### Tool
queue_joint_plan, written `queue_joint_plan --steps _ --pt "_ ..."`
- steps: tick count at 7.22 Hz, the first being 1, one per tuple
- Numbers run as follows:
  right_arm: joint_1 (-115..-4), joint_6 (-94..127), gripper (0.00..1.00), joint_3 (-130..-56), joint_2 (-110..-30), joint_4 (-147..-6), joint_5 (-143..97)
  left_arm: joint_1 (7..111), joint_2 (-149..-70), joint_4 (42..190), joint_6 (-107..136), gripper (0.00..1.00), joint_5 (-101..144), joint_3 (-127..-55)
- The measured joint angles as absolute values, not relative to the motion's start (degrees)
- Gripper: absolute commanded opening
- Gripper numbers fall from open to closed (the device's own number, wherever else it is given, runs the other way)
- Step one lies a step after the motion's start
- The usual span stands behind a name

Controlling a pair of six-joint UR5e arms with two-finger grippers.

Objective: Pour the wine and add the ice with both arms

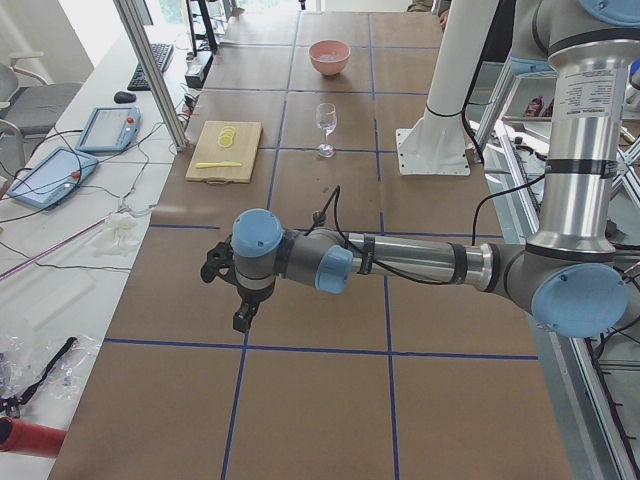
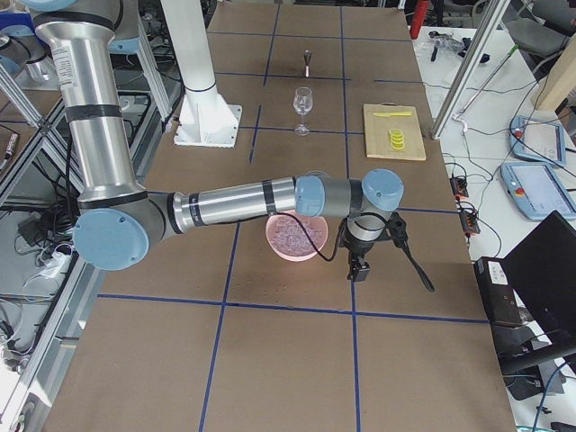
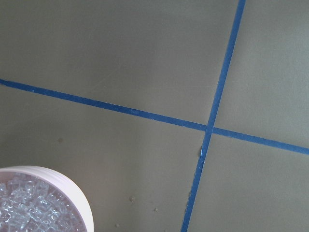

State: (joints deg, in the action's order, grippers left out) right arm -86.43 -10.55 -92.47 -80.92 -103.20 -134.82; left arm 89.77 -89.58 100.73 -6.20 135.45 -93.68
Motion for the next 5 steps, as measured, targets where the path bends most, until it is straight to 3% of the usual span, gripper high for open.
queue_joint_plan --steps 5 --pt "-88.4 -7.7 1.00 -91.2 -82.3 -101.6 -137.7 90.6 -91.4 82.7 -6.2 1.00 134.9 -94.0"
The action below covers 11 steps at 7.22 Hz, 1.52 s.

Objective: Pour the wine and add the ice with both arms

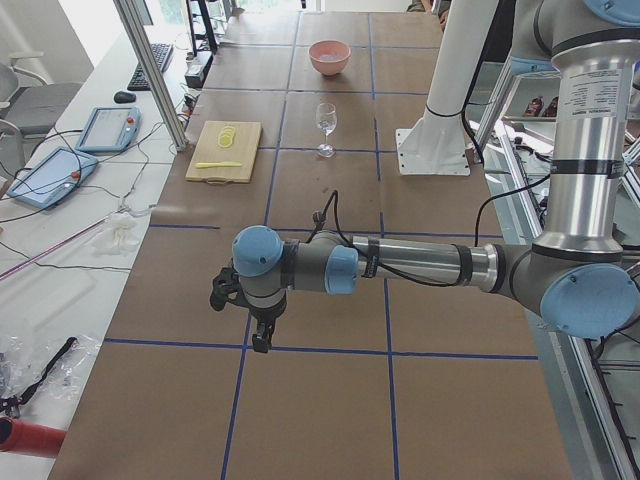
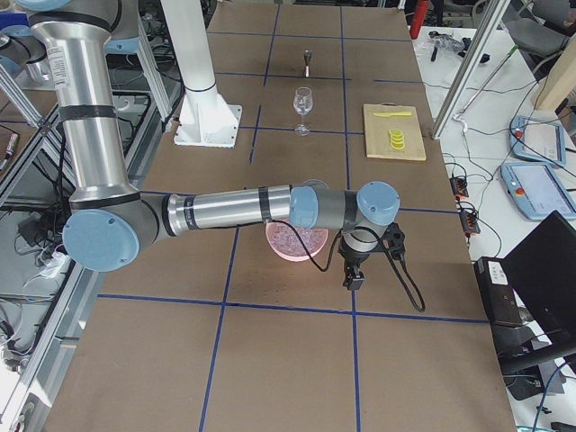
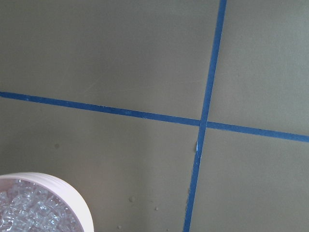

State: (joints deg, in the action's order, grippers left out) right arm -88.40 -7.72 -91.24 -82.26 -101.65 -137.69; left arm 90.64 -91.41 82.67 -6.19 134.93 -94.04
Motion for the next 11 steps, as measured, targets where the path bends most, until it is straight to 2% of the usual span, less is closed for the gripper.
queue_joint_plan --steps 5,11 --pt "-91.5 -7.8 1.00 -90.1 -88.1 -94.3 -137.8 90.7 -92.1 79.4 -6.8 1.00 134.9 -94.1" --pt "-92.3 -5.1 1.00 -89.6 -88.3 -92.8 -134.2 90.8 -92.2 79.5 -6.7 1.00 134.9 -94.2"
